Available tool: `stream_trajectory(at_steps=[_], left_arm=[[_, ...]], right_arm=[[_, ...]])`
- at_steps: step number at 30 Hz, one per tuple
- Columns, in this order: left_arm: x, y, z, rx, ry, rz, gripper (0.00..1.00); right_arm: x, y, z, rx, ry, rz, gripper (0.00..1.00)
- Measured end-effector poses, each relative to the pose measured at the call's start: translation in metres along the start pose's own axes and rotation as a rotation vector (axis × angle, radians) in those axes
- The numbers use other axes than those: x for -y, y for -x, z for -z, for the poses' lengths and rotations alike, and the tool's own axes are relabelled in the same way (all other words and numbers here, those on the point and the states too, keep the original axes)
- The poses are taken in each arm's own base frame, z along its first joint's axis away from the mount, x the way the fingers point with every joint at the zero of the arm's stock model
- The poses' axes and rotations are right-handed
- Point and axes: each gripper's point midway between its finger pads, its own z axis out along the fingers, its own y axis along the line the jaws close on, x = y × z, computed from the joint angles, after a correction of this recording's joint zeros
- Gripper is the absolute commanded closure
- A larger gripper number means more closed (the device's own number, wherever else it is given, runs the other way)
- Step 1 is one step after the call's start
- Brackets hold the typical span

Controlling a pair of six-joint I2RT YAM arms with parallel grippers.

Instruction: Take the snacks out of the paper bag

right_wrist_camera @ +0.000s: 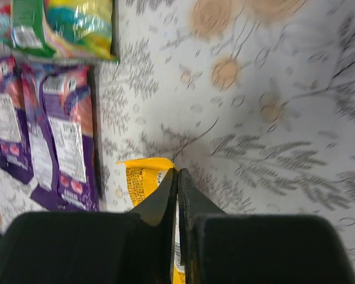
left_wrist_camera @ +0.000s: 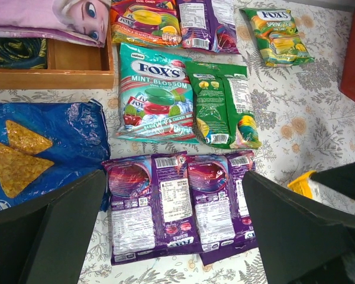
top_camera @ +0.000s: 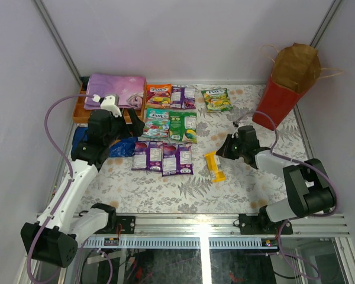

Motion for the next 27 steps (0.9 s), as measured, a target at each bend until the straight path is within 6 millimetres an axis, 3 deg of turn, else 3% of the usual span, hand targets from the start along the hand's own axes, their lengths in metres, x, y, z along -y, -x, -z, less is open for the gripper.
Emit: stream_trajectory(at_steps=[4,11,27], left_arm=[[0.0,0.0,0.0,-0.001,-0.004,0.0,0.0],[0.001,0.0,0.0,-0.003,-0.009,-0.001,0.0],[0.0,-0.001,0.0,-0.004,-0.006,-0.011,0.0]], right_arm=[[0.009,0.026,-0.005,0.066,-0.04,-0.029,1.0],[0.022,0.063,-0.039,0.156,-0.105,-0.134,1.0],[0.023,0.144,-0.113,0.285,-0.107,-0.241,1.0]])
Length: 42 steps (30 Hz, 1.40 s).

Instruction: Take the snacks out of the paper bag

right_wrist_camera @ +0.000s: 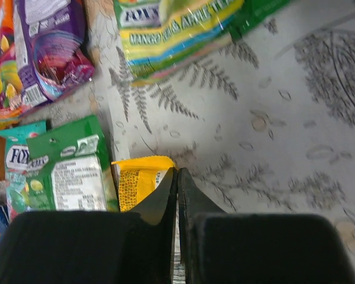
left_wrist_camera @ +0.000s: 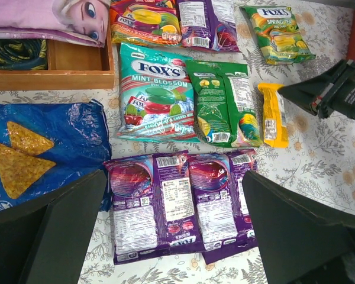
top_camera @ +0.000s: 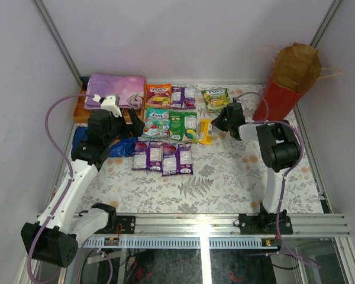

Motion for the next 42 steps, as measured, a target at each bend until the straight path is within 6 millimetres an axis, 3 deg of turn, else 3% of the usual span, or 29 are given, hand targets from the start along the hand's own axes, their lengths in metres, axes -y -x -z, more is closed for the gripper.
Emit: stream_trajectory(at_steps=[4,5,7,10,13,15,17,22,26,28,30,37,39,42], left_arm=[[0.0,0.0,0.0,0.0,0.0,-0.006,0.0],[0.0,0.0,0.0,-0.001,0.0,-0.007,0.0],[-0.001,0.0,0.0,-0.001,0.001,-0.009,0.0],[-0.001,-0.001,0.0,-0.003,0.002,-0.012,0.0],[-0.001,-0.001,0.0,-0.004,0.002,-0.013,0.0],[-0.001,-0.002,-0.001,-0.006,0.002,-0.013,0.0],[-0.001,-0.002,-0.002,-0.01,0.003,-0.012,0.0],[-0.002,-0.004,-0.003,-0.016,0.005,-0.011,0.0],[-0.002,-0.004,-0.003,-0.016,0.005,-0.012,0.0],[-0.002,-0.004,-0.003,-0.016,0.005,-0.012,0.0],[-0.002,-0.004,-0.003,-0.016,0.005,-0.012,0.0],[-0.001,-0.004,-0.003,-0.018,-0.003,-0.012,0.0],[0.0,-0.004,-0.003,-0.019,-0.005,-0.012,0.0],[0.0,-0.005,-0.003,-0.021,-0.009,-0.012,0.0]], right_arm=[[-0.008,0.011,-0.016,0.013,0.013,0.001,1.0],[-0.011,0.014,-0.02,0.016,0.017,0.002,0.95],[-0.014,0.016,-0.022,0.017,0.027,0.004,0.71],[-0.021,0.019,-0.022,0.008,0.052,0.015,0.42],[-0.029,0.023,-0.02,-0.012,0.062,0.053,0.23],[-0.038,0.031,-0.016,-0.015,0.067,0.081,0.18],[-0.053,0.048,-0.008,0.003,0.077,0.129,0.19],[-0.099,0.117,0.014,0.123,0.112,0.239,0.24],[-0.112,0.167,0.008,0.182,0.098,0.317,0.17],[-0.104,0.177,-0.003,0.186,0.064,0.358,0.12],[-0.083,0.175,-0.019,0.157,0.0,0.403,0.06],[-0.002,0.119,-0.064,-0.052,-0.179,0.51,0.07],[0.01,0.109,-0.069,-0.085,-0.197,0.517,0.09],[0.011,0.11,-0.07,-0.079,-0.193,0.513,0.12]])
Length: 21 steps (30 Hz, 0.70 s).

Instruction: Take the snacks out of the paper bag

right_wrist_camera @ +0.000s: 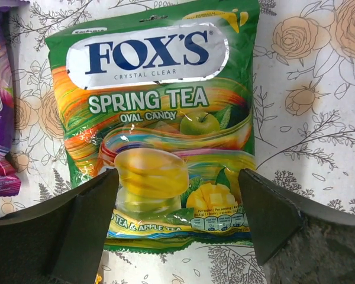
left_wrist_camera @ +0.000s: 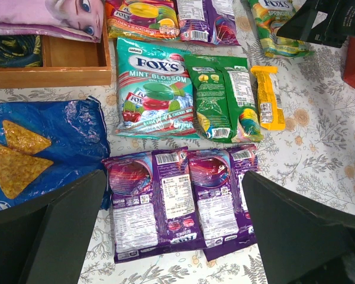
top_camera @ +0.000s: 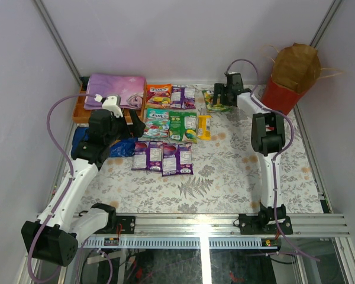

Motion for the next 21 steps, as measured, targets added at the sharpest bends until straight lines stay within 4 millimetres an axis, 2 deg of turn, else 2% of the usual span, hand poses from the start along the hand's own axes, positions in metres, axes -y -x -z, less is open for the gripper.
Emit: stream_trajectory(at_steps=[4,10,21], left_arm=[[0.001,0.0,0.0,-0.001,-0.004,0.0,0.0],[0.002,-0.001,0.0,-0.003,-0.01,0.0,0.0],[0.003,-0.001,0.0,-0.006,-0.018,0.0,0.0]], right_arm=[[-0.001,-0.004,-0.004,0.017,0.01,-0.029,0.14],[-0.004,0.001,-0.006,0.045,0.027,-0.096,0.14],[-0.027,0.009,-0.012,0.055,0.074,-0.168,0.14]])
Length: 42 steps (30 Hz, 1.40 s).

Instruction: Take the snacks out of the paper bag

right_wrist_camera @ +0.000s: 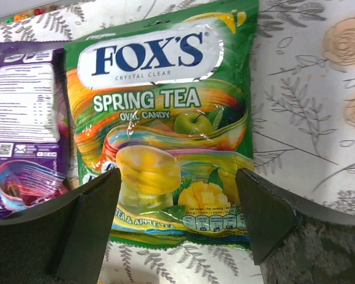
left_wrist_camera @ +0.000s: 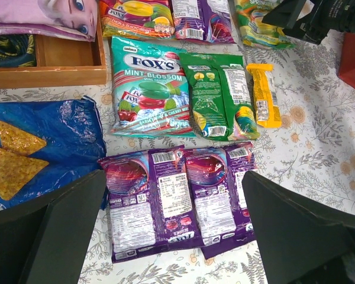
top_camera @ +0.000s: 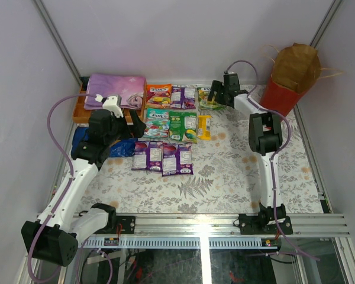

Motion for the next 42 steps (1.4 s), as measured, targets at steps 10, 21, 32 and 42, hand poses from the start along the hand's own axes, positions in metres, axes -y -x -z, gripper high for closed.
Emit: stream_trajectory(at_steps=[10,21,32,42], left_arm=[[0.0,-0.001,0.0,-0.004,-0.003,-0.004,0.0],[0.004,0.004,0.0,-0.011,-0.015,-0.008,0.0],[0.018,0.048,0.008,0.078,-0.039,-0.003,0.0],[0.011,0.03,0.013,0.087,-0.028,-0.01,0.0]], right_arm=[[-0.025,-0.002,0.002,-0.004,0.041,-0.032,0.01],[-0.063,0.104,0.163,0.319,0.11,0.05,0.01],[-0.047,0.02,0.308,0.432,0.249,-0.033,0.01],[0.007,-0.099,0.324,0.31,0.17,-0.096,0.01]])
